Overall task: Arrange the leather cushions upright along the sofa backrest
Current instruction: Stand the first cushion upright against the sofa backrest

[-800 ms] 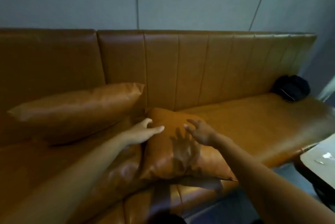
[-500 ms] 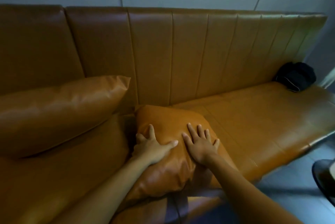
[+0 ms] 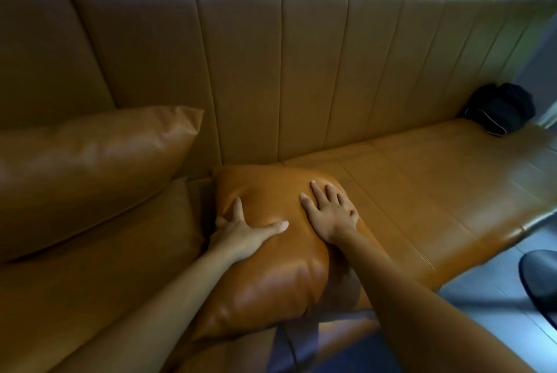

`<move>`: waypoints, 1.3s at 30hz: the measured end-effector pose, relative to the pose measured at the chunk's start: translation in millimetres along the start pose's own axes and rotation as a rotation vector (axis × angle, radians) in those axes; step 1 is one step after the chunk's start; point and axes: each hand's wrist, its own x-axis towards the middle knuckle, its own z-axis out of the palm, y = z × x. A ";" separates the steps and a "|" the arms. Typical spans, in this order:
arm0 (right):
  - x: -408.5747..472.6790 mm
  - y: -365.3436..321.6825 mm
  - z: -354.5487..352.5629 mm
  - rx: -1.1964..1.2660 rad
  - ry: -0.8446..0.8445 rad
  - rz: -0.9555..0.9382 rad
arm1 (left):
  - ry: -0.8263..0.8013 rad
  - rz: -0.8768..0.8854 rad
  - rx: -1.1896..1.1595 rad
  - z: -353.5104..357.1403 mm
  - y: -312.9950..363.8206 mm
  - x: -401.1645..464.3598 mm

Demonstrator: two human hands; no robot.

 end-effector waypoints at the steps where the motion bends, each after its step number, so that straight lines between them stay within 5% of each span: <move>1: 0.4 2.4 -2.8 0.025 -0.013 -0.006 | -0.017 0.006 -0.011 -2.2 0.0 -2.7; 7: -20.9 16.2 -6.5 0.094 -0.044 0.037 | -0.087 0.062 -0.153 -9.0 -19.9 -29.2; 19: -143.3 110.7 -1.8 0.414 0.016 0.497 | -0.231 -0.028 -0.614 -6.2 -58.0 -103.8; 28: -166.7 51.9 -157.3 0.222 0.202 0.329 | -0.460 0.068 -0.676 -75.8 -4.7 -169.6; 33: -168.6 -8.1 -227.5 0.361 0.389 0.134 | -0.125 0.287 -0.445 -136.2 28.4 -188.8; 39: -157.8 -24.4 -136.3 0.932 0.631 0.128 | 0.368 0.480 0.057 -121.1 27.1 -166.3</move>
